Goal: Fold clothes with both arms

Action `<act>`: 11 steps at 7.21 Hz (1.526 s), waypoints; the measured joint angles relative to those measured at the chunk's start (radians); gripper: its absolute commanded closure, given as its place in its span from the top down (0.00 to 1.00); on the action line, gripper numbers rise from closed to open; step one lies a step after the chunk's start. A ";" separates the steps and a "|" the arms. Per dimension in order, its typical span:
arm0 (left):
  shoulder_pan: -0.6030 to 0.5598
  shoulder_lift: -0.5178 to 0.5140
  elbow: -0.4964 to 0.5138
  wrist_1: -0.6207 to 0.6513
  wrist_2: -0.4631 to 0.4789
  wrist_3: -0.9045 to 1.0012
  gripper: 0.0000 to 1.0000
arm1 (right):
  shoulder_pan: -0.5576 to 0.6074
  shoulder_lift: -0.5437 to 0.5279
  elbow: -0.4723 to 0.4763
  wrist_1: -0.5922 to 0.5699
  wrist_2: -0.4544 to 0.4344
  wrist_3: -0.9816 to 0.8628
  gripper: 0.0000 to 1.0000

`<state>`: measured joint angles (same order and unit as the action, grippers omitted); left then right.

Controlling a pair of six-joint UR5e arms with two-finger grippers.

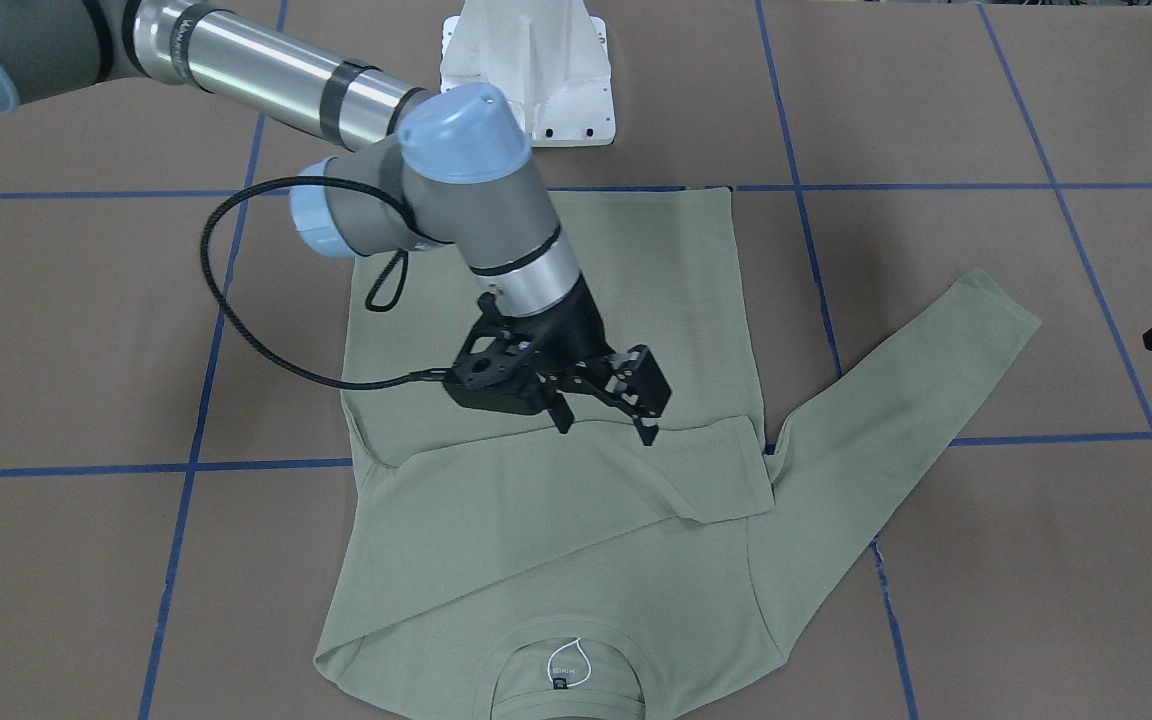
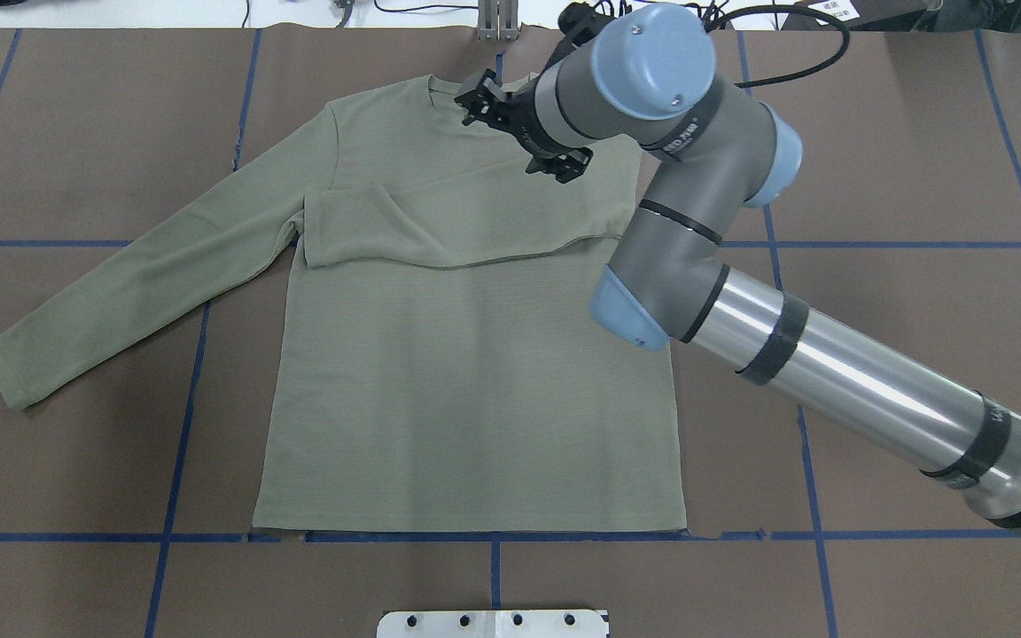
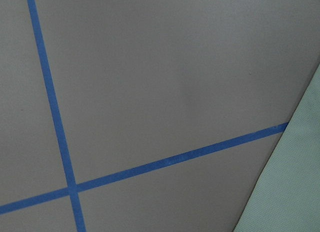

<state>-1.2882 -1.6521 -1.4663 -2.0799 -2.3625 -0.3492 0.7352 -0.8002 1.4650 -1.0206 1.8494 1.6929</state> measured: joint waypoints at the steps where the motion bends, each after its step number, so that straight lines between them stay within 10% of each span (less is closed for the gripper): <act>1: 0.018 0.004 0.006 -0.001 -0.027 -0.043 0.93 | 0.023 -0.069 0.059 0.001 0.026 -0.030 0.99; 11: 0.177 0.061 0.043 -0.002 -0.044 -0.167 0.81 | 0.053 -0.198 0.198 0.004 0.044 -0.066 0.99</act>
<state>-1.1116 -1.5909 -1.4237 -2.0816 -2.4061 -0.5163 0.7882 -0.9982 1.6634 -1.0170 1.8932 1.6266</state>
